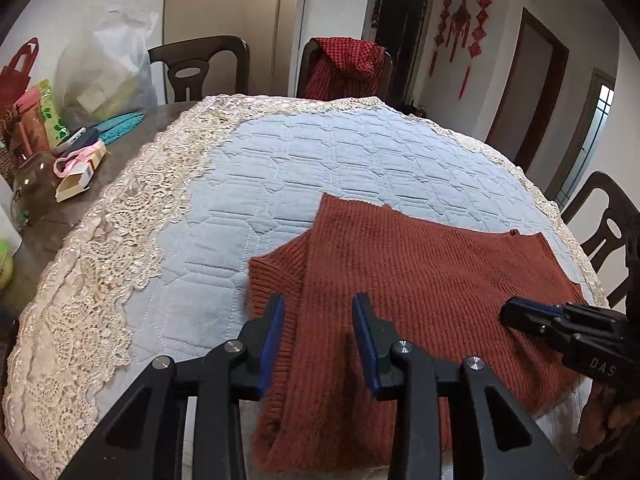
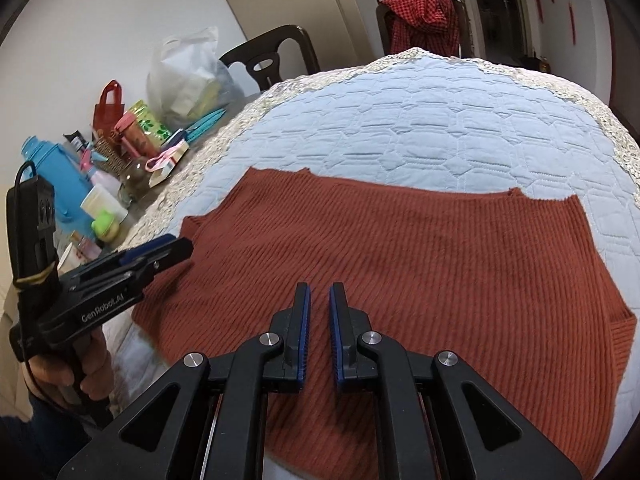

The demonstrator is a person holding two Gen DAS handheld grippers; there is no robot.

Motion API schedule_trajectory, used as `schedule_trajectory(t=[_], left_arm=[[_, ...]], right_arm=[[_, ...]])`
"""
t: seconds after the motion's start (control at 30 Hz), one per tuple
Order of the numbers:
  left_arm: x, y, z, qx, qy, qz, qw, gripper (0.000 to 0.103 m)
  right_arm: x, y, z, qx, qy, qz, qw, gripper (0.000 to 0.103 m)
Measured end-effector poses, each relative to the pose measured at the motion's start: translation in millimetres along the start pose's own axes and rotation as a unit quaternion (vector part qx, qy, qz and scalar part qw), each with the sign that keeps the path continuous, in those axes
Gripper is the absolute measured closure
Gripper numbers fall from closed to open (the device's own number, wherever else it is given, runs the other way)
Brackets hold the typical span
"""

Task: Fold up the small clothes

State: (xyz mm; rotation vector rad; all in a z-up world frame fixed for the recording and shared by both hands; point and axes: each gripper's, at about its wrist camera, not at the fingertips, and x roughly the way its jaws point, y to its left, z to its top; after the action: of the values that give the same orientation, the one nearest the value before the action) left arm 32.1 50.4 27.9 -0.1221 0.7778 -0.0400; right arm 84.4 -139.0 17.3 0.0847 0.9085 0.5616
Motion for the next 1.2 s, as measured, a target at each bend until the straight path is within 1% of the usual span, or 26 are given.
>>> schedule_trajectory(t=[0.17,0.27,0.33,0.5,0.63,0.77,0.97,1.03,1.13,1.2], left_arm=[[0,8,-2,-0.009,0.001,0.009,0.9999,0.061],[2,13,-4,-0.020,0.005,0.010,0.9998,0.056],[4,17,-6,-0.028,0.010,0.006,0.9996,0.055],[10,25,-12,-0.045,0.022,-0.011,0.9987,0.046],[14,26,-12,-0.051,0.023,-0.018,0.9982,0.044],[21,27,-5,-0.057,0.026,-0.035,0.9974,0.044],[35,30,6,-0.079,0.034,-0.080,0.9931,0.035],[39,31,8,-0.086,0.036,-0.089,0.9917,0.035],[38,25,7,-0.075,0.037,-0.088,0.9926,0.038],[36,22,3,-0.071,0.038,-0.095,0.9921,0.046]], right_arm=[[6,0,0,-0.005,0.003,-0.006,1.000,0.093],[8,1,1,-0.007,0.002,-0.007,1.000,0.093],[10,0,4,-0.007,0.002,-0.008,1.000,0.093],[15,-4,8,0.002,0.001,-0.014,1.000,0.093],[21,-8,11,0.010,0.003,-0.017,1.000,0.093],[23,-10,13,0.012,0.002,-0.019,1.000,0.093],[28,-17,16,0.023,0.006,-0.015,1.000,0.093],[28,-17,16,0.023,0.006,-0.015,1.000,0.093],[29,-17,16,0.023,0.005,-0.015,1.000,0.093],[29,-18,16,0.024,0.005,-0.013,1.000,0.093]])
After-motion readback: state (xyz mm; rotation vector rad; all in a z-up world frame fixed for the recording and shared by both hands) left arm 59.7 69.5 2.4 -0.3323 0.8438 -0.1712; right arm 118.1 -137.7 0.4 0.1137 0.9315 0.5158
